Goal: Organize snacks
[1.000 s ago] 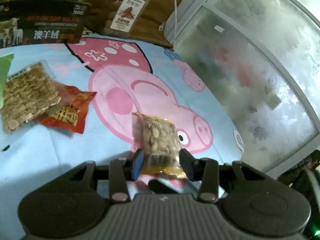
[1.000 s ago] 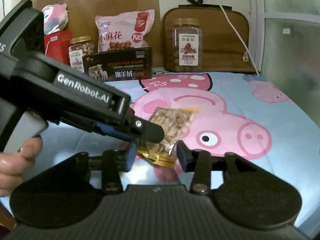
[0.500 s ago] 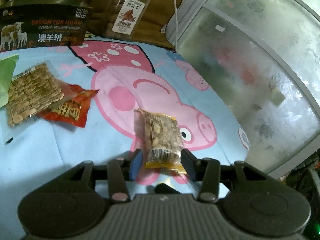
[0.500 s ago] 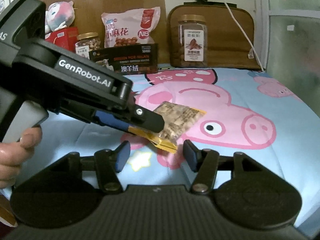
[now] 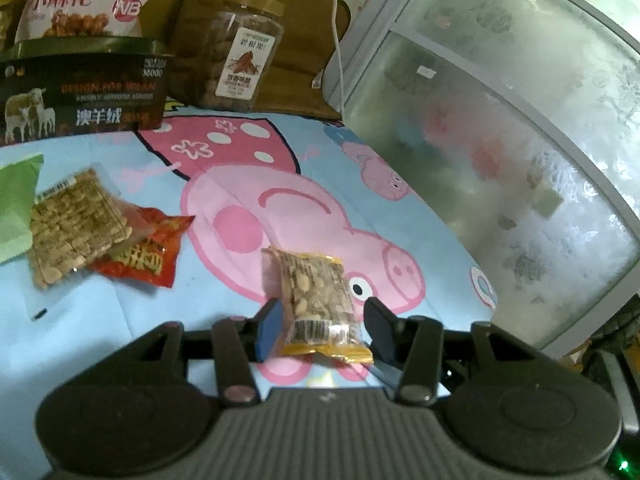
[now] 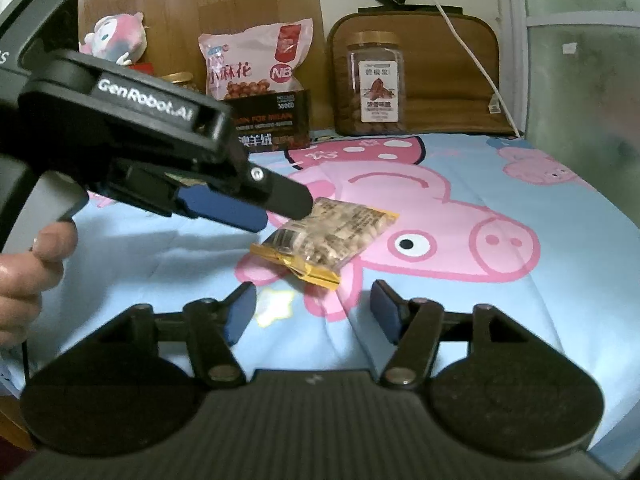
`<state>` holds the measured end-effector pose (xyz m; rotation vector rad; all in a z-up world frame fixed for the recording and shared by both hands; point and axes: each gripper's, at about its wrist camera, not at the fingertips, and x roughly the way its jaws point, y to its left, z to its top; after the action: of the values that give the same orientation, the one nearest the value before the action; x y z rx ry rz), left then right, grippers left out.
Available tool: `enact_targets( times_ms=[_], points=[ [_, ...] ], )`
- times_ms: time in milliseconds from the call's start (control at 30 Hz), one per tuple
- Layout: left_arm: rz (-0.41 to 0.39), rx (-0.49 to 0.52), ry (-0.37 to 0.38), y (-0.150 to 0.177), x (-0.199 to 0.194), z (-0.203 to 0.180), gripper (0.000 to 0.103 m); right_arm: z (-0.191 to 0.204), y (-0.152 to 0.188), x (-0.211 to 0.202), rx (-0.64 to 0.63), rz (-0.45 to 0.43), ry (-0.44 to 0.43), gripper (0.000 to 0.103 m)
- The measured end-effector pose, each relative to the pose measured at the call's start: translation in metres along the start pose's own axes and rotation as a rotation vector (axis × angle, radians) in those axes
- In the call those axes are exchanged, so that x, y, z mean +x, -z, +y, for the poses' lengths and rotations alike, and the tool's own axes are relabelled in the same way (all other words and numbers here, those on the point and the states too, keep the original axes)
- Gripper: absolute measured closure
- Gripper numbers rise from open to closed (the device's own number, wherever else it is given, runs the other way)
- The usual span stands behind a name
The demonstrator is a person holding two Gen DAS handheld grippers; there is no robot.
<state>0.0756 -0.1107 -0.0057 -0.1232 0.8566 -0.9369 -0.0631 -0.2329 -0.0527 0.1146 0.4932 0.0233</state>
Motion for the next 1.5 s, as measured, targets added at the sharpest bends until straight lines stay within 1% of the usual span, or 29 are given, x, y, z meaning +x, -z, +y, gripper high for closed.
enact_targets(
  times_ms=[33,200,300,433,600,700,833,933,1100,1333,1500],
  points=[
    [-0.001,0.007,-0.004,0.0,-0.001,-0.001,0.057,0.0,0.001,0.0,0.001,-0.003,-0.003,0.033],
    [-0.012,0.042,-0.038,0.002,-0.006,-0.003,0.056,0.001,0.005,0.0,-0.001,-0.03,-0.026,0.023],
    [-0.017,0.034,-0.048,0.002,-0.008,-0.001,0.055,0.003,0.006,-0.001,-0.021,-0.041,-0.03,0.02],
    [-0.023,0.027,-0.052,0.0,-0.011,0.001,0.055,0.004,0.007,-0.004,-0.032,-0.053,-0.019,0.019],
    [-0.033,0.044,-0.064,-0.002,-0.014,-0.002,0.056,0.001,0.005,-0.009,-0.034,-0.071,0.003,0.019],
    [-0.026,0.051,-0.071,-0.002,-0.013,-0.001,0.056,-0.001,0.005,-0.007,-0.022,-0.064,0.0,0.019],
    [-0.037,0.073,-0.106,-0.002,-0.013,-0.002,0.056,0.0,0.004,-0.006,-0.02,-0.056,0.001,0.019],
    [-0.042,0.07,-0.101,-0.003,-0.014,-0.001,0.055,0.001,0.002,-0.009,-0.024,-0.061,0.018,0.019],
    [-0.047,0.099,-0.115,-0.003,-0.015,-0.004,0.055,-0.001,0.002,-0.01,0.001,-0.066,0.023,0.02],
    [-0.039,0.099,-0.111,-0.003,-0.016,-0.005,0.055,-0.002,0.002,-0.008,0.021,-0.046,0.014,0.02],
    [-0.034,0.1,-0.108,-0.002,-0.015,-0.005,0.055,-0.001,0.002,-0.01,0.028,-0.053,0.013,0.02]
  ],
)
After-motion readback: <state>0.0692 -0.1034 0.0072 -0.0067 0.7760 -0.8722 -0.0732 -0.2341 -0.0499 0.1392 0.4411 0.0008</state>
